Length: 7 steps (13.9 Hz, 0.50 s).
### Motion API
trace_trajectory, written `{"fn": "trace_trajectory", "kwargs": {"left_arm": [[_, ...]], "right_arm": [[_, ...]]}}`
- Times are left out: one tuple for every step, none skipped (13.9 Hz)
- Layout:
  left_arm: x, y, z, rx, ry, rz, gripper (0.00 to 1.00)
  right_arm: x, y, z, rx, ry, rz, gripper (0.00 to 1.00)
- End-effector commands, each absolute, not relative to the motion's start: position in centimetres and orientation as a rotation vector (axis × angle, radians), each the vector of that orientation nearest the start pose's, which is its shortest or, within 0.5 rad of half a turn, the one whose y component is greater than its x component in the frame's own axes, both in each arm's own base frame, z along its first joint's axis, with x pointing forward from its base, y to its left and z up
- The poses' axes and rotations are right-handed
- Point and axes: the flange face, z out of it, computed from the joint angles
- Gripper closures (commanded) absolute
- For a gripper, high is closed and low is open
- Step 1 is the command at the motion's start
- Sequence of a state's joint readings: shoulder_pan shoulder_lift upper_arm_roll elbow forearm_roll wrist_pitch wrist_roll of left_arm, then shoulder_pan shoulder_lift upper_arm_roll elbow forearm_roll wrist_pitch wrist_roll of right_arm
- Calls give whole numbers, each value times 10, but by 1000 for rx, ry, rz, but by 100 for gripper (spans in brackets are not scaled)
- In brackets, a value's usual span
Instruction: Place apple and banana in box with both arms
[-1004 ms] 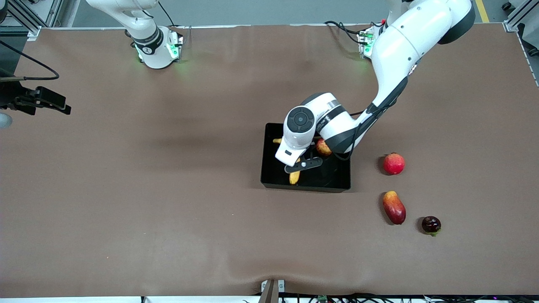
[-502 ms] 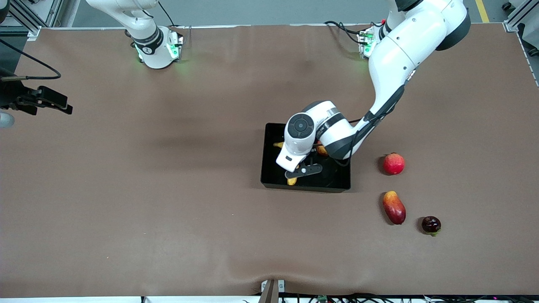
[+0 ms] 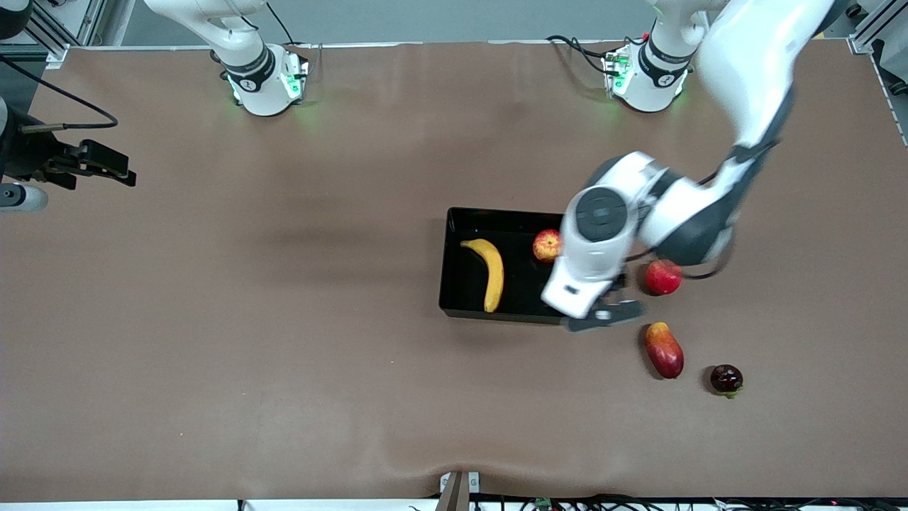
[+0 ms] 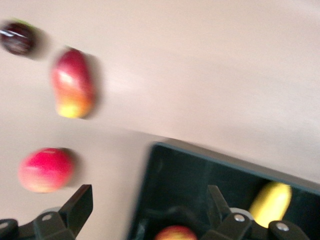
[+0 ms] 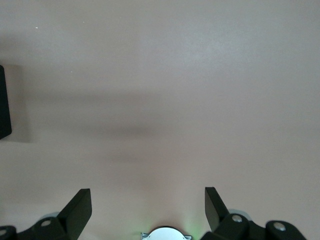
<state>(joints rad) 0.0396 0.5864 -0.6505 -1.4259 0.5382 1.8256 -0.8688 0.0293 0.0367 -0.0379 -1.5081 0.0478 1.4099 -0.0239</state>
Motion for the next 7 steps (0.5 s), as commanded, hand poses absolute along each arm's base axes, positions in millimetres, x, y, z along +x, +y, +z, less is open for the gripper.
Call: {"fn": "trace_trajectory", "kwargs": {"left_arm": [[632, -232, 449, -2952, -188, -54, 0], [634, -208, 463, -2953, -156, -34, 0], [634, -187, 478, -2952, -129, -19, 0], [632, -171, 491, -2954, -112, -11, 0], [629, -158, 507, -2957, -104, -15, 0], [626, -147, 520, -2970, -101, -11, 0], [622, -141, 530, -2981, -100, -7, 0]], "right_arm": [[549, -1, 625, -3105, -24, 190, 0], [553, -4, 625, -3117, -17, 162, 0], [555, -7, 624, -3124, -9, 144, 0], [556, -11, 624, -3131, 2, 127, 0], [558, -13, 626, -3143, 3, 104, 0], [559, -12, 625, -3165, -5, 98, 0], [560, -10, 625, -3190, -15, 99, 0]]}}
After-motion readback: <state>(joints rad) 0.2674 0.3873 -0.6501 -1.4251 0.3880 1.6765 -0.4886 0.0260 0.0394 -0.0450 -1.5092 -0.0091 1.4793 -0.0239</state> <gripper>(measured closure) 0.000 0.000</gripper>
